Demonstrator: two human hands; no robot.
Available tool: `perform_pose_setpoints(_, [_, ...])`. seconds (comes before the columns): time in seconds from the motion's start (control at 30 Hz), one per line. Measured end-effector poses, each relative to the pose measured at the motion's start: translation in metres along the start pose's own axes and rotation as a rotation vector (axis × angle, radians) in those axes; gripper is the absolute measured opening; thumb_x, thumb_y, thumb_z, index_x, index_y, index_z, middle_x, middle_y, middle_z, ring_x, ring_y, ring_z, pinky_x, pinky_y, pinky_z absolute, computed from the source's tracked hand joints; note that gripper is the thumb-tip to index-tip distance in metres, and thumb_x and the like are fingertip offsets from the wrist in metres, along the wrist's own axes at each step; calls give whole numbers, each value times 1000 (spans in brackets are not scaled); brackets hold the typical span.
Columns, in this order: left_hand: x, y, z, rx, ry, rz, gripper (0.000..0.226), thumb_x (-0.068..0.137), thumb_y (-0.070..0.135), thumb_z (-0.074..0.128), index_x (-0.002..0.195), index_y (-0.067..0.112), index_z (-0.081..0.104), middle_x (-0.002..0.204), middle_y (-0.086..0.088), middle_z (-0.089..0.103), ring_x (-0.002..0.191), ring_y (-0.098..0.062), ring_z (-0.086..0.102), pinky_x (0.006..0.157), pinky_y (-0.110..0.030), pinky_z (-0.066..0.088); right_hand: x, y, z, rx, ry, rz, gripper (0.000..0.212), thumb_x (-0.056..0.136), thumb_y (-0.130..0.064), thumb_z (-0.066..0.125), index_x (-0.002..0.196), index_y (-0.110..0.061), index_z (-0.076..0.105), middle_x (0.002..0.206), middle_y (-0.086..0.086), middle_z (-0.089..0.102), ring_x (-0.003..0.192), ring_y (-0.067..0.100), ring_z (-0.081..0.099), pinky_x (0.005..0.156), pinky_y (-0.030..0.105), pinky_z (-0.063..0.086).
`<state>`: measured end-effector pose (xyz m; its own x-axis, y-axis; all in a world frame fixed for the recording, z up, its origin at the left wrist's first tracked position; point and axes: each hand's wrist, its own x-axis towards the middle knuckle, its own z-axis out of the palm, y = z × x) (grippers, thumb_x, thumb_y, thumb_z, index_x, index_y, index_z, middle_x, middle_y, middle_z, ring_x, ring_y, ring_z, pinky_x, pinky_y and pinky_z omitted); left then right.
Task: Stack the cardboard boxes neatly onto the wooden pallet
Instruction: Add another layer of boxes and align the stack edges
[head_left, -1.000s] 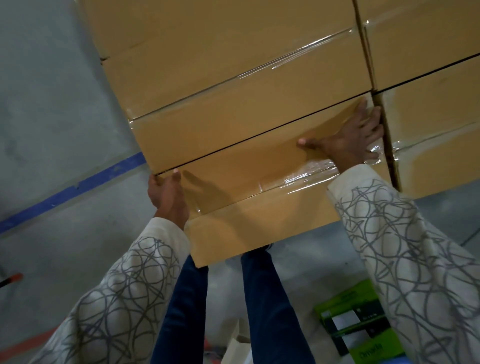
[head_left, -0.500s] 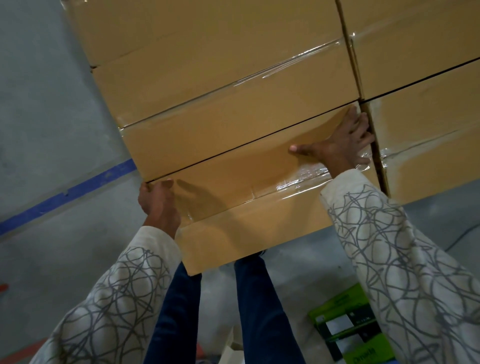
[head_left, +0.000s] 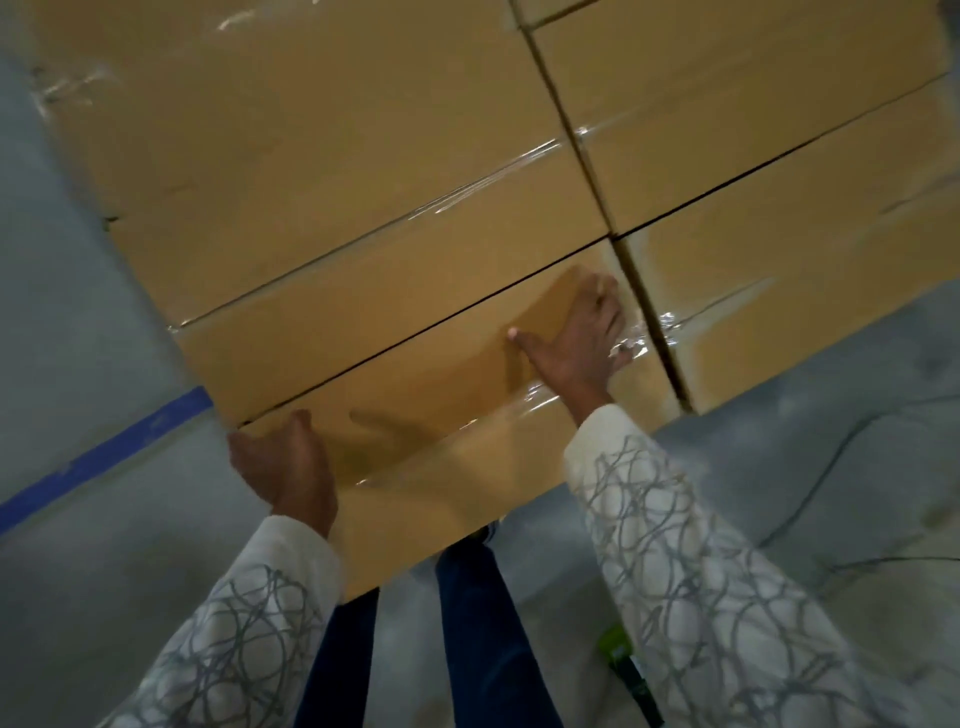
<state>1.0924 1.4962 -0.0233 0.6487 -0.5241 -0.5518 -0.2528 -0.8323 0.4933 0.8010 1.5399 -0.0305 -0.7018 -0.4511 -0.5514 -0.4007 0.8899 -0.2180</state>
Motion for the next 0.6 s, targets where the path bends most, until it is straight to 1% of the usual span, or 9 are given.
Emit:
perform_pose_setpoints(0.07, [-25,-2,12,192,-123,265,68,89,25,70,150,7,46,152,-16,49,138,-36,48,117,-49,37,-11,14,-4,58,48,34,122,76,-68,77,165,-29,4,172,-4,-6,158,22,-1,116,71,13])
perform_pose_setpoints(0.1, [-40,-1,21,277,-222,393,69,93,23,71,153,4,42,157,-19,43,144,-37,40,121,-48,31,-13,24,-8,86,77,73,119,77,-68,76,165,-31,5,172,-7,-7,158,22,-1,115,72,14])
perform_pose_setpoints(0.17, [-73,4,46,359,-414,672,69,95,20,72,153,-1,41,157,-22,42,148,-38,35,122,-45,25,-11,47,-13,140,131,177,114,77,-68,76,163,-35,9,170,-12,-7,157,23,0,113,75,17])
perform_pose_setpoints(0.2, [-88,7,61,381,-502,787,69,94,21,71,152,-1,43,156,-22,44,148,-38,35,122,-45,25,-7,60,-17,162,152,228,112,77,-68,76,162,-37,11,170,-12,-5,157,23,2,113,75,19])
perform_pose_setpoints(0.23, [-104,10,77,405,-586,861,69,93,26,68,152,1,44,156,-22,44,149,-37,34,122,-46,26,-4,72,-19,177,169,267,110,77,-68,76,162,-38,13,171,-11,-4,157,24,3,112,74,21])
perform_pose_setpoints(0.3, [-128,17,107,454,-706,962,73,89,34,60,154,5,43,159,-19,41,152,-35,29,124,-48,25,0,91,-24,193,188,297,105,78,-67,75,161,-39,17,171,-10,-2,157,23,6,112,70,23])
perform_pose_setpoints(0.37, [-152,23,129,512,-754,1020,76,89,39,58,157,11,39,163,-14,36,155,-32,22,125,-48,20,-2,104,-28,210,180,296,101,81,-66,73,161,-37,18,171,-10,-2,156,22,6,113,66,22])
perform_pose_setpoints(0.5, [-186,20,137,629,-767,1109,72,96,39,63,158,15,36,167,-10,29,157,-28,15,126,-50,16,-24,115,-33,246,136,280,95,84,-64,72,161,-37,22,171,-9,-1,156,21,5,115,64,21])
perform_pose_setpoints(0.6, [-197,15,115,688,-751,1102,74,92,47,55,157,17,39,167,-9,30,157,-28,15,125,-51,17,-50,114,-39,260,51,223,92,87,-62,71,162,-34,24,172,-8,-2,156,24,5,115,64,22])
